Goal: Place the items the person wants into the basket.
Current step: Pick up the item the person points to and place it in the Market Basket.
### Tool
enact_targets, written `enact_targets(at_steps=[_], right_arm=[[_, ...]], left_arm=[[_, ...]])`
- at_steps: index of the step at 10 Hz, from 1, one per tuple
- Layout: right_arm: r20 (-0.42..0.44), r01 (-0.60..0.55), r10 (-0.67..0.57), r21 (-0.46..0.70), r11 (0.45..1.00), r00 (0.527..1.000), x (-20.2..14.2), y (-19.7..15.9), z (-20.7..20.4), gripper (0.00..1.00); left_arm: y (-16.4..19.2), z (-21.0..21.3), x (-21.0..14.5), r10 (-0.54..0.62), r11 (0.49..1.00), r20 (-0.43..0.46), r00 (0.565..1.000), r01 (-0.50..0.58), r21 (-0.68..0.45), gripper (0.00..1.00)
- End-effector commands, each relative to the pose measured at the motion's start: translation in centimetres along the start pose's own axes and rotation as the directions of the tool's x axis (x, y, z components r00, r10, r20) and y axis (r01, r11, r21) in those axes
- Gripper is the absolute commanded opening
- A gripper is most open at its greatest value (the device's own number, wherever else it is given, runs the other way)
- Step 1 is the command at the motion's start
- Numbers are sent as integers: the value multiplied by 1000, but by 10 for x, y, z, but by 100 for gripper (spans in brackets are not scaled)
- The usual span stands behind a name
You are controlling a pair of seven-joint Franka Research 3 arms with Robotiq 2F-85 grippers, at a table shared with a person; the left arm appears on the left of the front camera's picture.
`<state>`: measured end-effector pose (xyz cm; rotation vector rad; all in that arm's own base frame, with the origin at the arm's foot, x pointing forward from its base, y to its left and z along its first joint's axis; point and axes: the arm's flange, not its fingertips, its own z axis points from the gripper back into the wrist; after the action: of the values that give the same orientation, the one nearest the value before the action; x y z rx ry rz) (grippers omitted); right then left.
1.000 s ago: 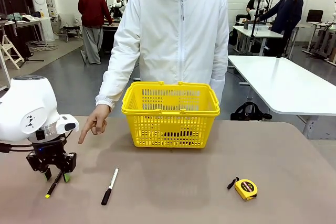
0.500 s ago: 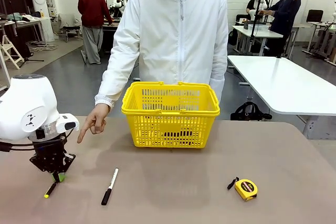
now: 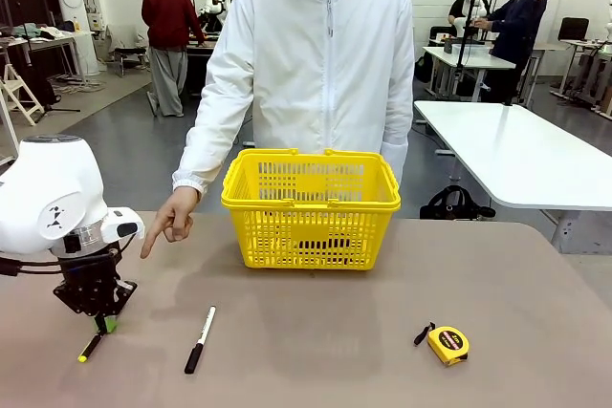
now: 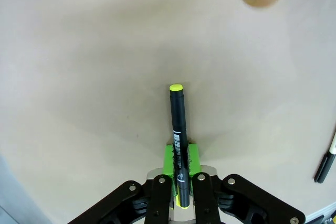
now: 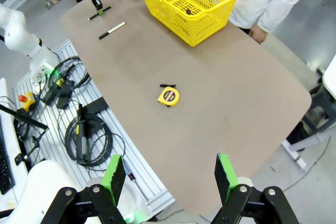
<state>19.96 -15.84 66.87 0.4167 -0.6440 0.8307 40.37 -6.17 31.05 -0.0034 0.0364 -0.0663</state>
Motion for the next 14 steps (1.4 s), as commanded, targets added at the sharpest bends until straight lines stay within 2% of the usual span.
enact_targets(at_steps=[1, 4, 7, 10, 14], right_arm=[[22, -16, 15, 23, 1000, 1000, 1, 0, 0, 89], [22, -16, 15, 23, 1000, 1000, 1, 0, 0, 89], [22, -16, 15, 23, 1000, 1000, 1, 0, 0, 89], [22, -16, 15, 23, 1000, 1000, 1, 0, 0, 89], [22, -16, 15, 23, 1000, 1000, 1, 0, 0, 89]], left_arm=[[3, 34, -48, -64, 998, -37, 997, 63, -9, 0], [-2, 152, -56, -207, 978, 5, 978, 207, 11, 0], [-22, 223, -57, -303, 953, 38, 952, 301, 47, 0], [-29, 256, -59, -314, 949, 52, 948, 311, 51, 0], [-29, 249, -64, -289, 957, 70, 955, 287, 39, 0]])
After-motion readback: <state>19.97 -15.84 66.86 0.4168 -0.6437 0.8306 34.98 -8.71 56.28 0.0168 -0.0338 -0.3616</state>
